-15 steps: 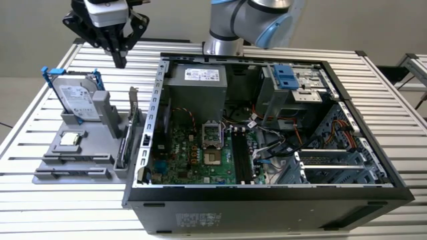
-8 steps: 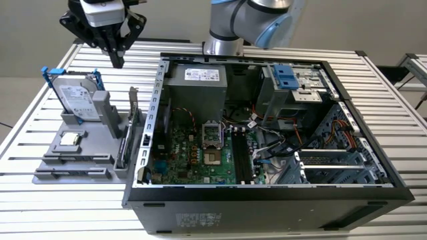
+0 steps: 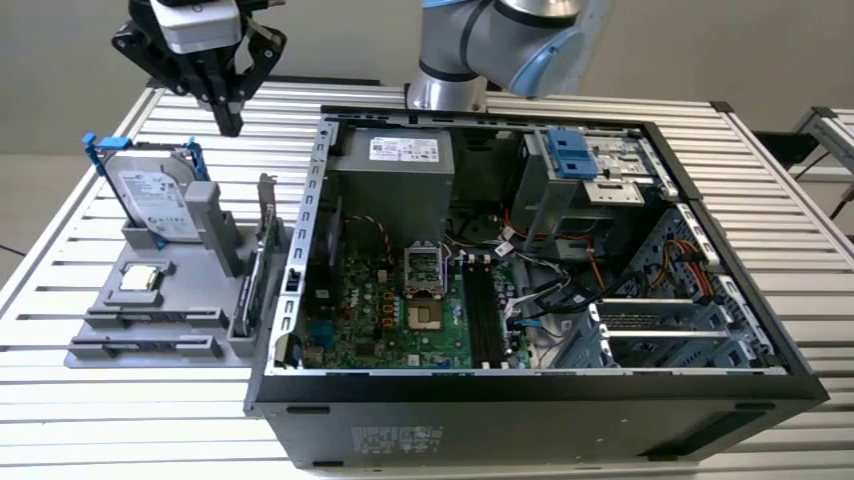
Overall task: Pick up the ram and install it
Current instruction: 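Reach for the ram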
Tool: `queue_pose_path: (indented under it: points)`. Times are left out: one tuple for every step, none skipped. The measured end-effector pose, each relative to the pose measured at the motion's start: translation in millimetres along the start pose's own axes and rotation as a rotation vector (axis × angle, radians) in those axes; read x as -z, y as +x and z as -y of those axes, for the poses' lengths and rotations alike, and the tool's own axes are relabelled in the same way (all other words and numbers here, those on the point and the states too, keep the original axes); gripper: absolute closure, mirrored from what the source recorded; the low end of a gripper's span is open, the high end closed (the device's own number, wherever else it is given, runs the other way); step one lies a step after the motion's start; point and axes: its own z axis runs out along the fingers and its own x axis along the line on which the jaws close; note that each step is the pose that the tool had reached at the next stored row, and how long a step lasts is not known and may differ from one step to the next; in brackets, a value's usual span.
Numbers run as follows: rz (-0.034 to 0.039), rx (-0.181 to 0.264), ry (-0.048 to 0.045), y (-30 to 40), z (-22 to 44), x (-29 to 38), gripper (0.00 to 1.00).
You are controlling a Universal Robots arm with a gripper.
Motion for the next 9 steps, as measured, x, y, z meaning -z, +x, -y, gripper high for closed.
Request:
queue_pose_path:
  points:
    - [0.0, 0.0, 0.0, 0.6, 0.1, 0.0, 1.0]
    - [0.0, 0.0, 0.0, 1.3, 0.1, 0.0, 1.0]
    - [0.0, 0.0, 0.0, 1.9, 0.1, 0.0, 1.0]
    - [0.0, 0.0, 0.0, 2.6, 0.2, 0.1, 1.0]
    - [0.0, 0.0, 0.0, 3.2, 0.2, 0.1, 1.0]
    - [0.0, 0.0, 0.0, 3.8, 0.3, 0.1, 1.0]
    - [0.0, 0.0, -0.0001, 4.4, 0.3, 0.1, 1.0]
    - [0.0, 0.0, 0.0, 5.1, 0.4, 0.1, 1.0]
    - [0.0, 0.0, 0.0, 5.7, 0.4, 0.1, 1.0]
